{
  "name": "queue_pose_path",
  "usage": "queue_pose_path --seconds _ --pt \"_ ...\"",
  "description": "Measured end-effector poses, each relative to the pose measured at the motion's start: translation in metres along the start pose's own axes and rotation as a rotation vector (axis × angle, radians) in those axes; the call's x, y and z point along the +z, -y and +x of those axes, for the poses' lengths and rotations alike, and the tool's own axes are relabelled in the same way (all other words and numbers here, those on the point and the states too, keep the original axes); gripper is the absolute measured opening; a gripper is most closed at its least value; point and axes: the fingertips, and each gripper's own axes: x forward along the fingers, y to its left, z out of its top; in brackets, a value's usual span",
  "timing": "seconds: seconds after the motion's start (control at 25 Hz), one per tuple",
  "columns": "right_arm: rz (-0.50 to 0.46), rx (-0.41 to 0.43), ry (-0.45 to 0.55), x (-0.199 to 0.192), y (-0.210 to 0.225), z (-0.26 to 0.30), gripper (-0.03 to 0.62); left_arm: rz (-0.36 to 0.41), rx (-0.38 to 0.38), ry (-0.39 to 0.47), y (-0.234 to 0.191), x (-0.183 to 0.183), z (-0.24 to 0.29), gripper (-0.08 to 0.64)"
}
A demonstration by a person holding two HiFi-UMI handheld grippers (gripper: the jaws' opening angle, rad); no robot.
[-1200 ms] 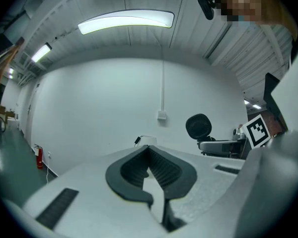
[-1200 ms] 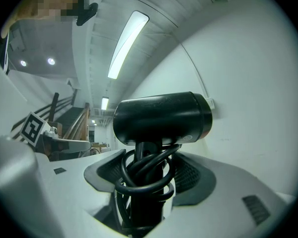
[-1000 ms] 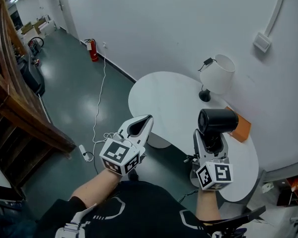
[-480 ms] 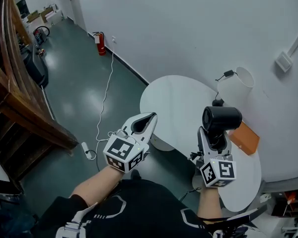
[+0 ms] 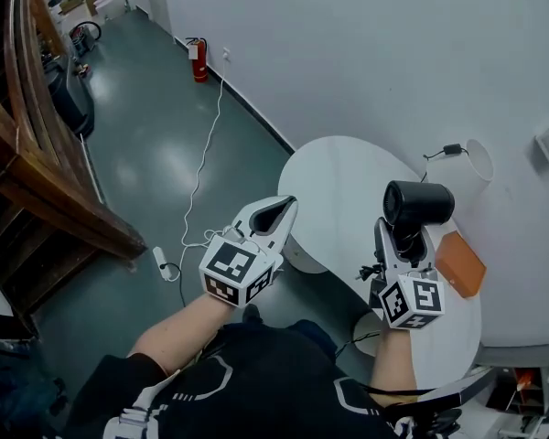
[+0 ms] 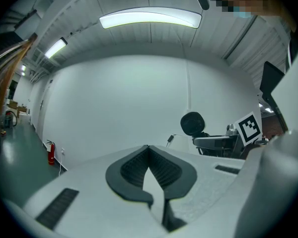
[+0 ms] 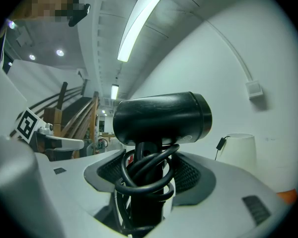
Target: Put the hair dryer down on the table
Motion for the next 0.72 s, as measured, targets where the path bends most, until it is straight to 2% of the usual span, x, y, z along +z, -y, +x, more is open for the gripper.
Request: queue_pose_path --seconds 0.28,0.72 --pt "-0.028 0.072 -0.048 -0.012 0.007 0.050 0.304 -0.038 0.068 -0.022 -0.024 -0.013 0.011 0.005" --pt "-0.057 0.244 -0.111 -0.035 0.030 0.130 0.302 -0.059 0.237 -0.043 -0.046 -0.019 0.048 0.005"
